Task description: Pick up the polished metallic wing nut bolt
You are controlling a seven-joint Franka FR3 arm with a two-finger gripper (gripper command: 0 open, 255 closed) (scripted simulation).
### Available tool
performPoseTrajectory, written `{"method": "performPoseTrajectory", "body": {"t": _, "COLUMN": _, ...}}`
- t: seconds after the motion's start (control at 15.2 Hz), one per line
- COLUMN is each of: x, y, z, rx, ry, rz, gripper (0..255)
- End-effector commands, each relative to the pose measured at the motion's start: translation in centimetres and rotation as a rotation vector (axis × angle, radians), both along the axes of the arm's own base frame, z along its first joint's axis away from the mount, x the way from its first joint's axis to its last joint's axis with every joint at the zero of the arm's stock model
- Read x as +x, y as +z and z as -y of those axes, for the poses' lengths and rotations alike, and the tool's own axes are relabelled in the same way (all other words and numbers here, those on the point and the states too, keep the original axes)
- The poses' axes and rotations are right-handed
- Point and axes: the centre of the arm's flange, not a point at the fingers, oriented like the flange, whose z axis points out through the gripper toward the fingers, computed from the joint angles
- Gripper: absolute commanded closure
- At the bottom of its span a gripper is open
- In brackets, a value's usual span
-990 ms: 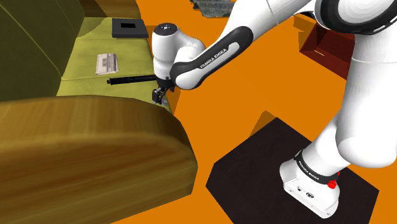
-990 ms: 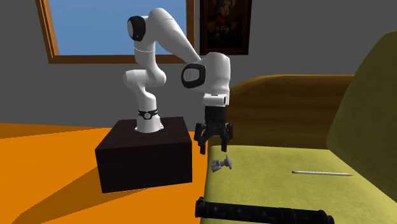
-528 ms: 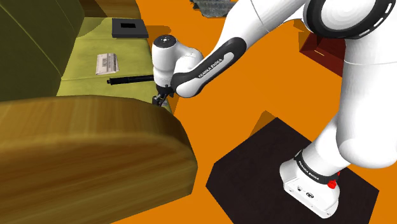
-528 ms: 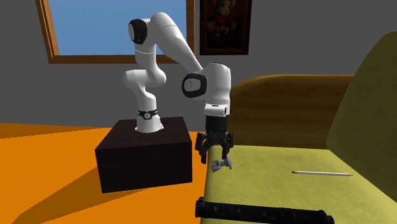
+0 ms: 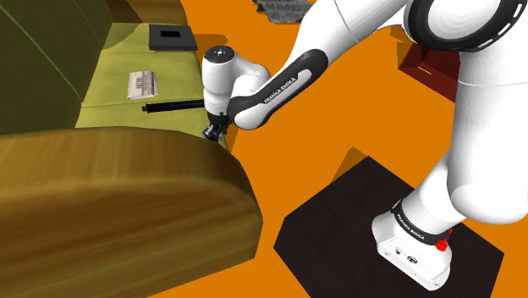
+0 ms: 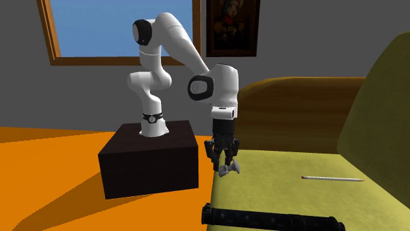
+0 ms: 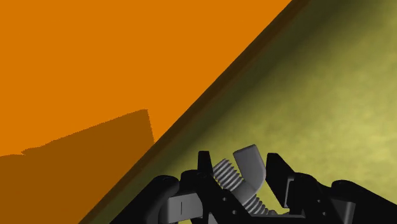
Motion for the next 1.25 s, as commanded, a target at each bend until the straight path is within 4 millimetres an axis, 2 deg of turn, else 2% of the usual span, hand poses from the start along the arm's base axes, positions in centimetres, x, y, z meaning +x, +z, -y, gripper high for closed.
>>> {"method": "performPoseTrajectory", "body": {"t": 0.0, "x": 0.0, "y": -0.3, "z": 0.4, "rx": -0.004, "ry": -0.004, "rz": -0.005, "gripper": 255}}
{"method": "performPoseTrajectory", "body": {"t": 0.07, "x": 0.0, "y": -0.4, "z": 0.1, "rx": -0.004, "ry": -0.004, "rz": -0.006, "gripper": 255}}
{"method": "performPoseTrajectory", "body": {"t": 1.06, "x": 0.0, "y": 7.5, "z": 0.1, "rx": -0.004, "ry": -0.004, "rz": -0.006, "gripper": 255}}
{"method": "performPoseTrajectory", "body": {"t": 1.19, "x": 0.0, "y": 7.6, "z": 0.1, "rx": -0.004, "ry": -0.004, "rz": -0.006, "gripper": 255}}
